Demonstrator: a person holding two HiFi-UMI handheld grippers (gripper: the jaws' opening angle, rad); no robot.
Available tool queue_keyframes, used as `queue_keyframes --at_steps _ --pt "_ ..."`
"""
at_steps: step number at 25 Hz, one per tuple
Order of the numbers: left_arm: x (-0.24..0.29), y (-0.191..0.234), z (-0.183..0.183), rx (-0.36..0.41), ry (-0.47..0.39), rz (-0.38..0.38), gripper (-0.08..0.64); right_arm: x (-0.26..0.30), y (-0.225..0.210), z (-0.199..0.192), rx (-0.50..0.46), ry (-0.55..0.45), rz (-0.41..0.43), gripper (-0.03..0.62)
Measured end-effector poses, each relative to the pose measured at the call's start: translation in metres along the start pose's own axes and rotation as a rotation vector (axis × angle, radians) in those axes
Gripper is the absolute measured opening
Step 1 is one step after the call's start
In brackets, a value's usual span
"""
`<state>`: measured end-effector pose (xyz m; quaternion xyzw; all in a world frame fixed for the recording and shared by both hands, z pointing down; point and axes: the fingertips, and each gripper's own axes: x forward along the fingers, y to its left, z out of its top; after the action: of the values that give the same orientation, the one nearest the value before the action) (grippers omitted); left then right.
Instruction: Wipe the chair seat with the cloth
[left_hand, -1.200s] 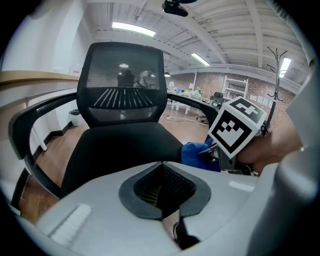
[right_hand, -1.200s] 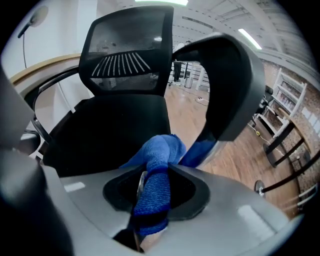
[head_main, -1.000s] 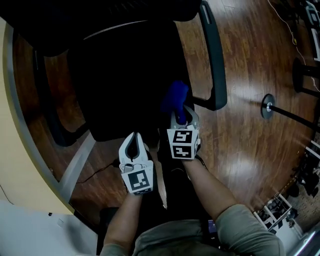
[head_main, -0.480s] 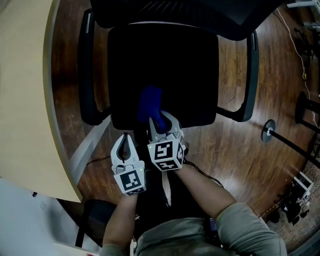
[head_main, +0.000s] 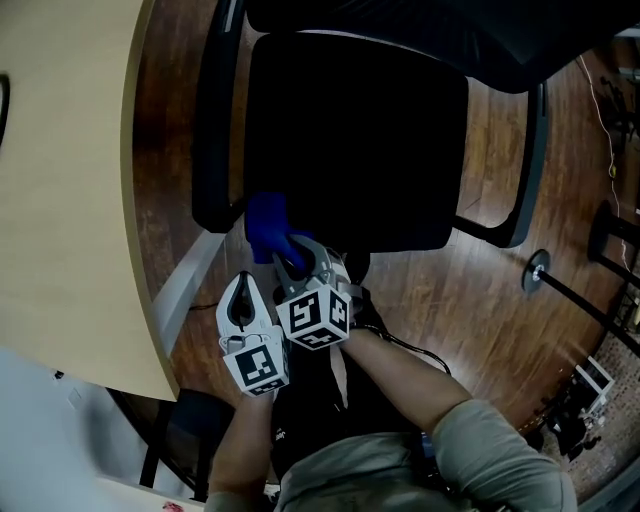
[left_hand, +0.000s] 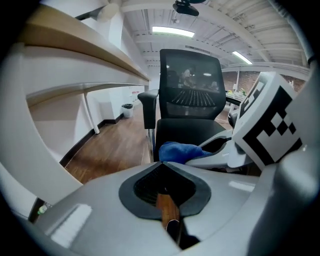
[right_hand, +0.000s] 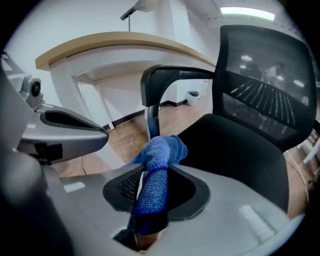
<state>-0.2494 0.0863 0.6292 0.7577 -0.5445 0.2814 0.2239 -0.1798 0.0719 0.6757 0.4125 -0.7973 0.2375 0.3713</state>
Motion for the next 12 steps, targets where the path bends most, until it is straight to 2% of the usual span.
queue_keyframes --at_steps 5,12 --pt "-0.002 0.011 -0.008 0.001 0.009 0.013 0.005 0.018 0.021 -0.02 -0.021 0.054 0.038 0.103" --pt "0.003 -0.008 -0.006 0.032 0.015 -0.024 0.005 0.011 0.004 -0.037 0.011 0.063 -0.001 0.103"
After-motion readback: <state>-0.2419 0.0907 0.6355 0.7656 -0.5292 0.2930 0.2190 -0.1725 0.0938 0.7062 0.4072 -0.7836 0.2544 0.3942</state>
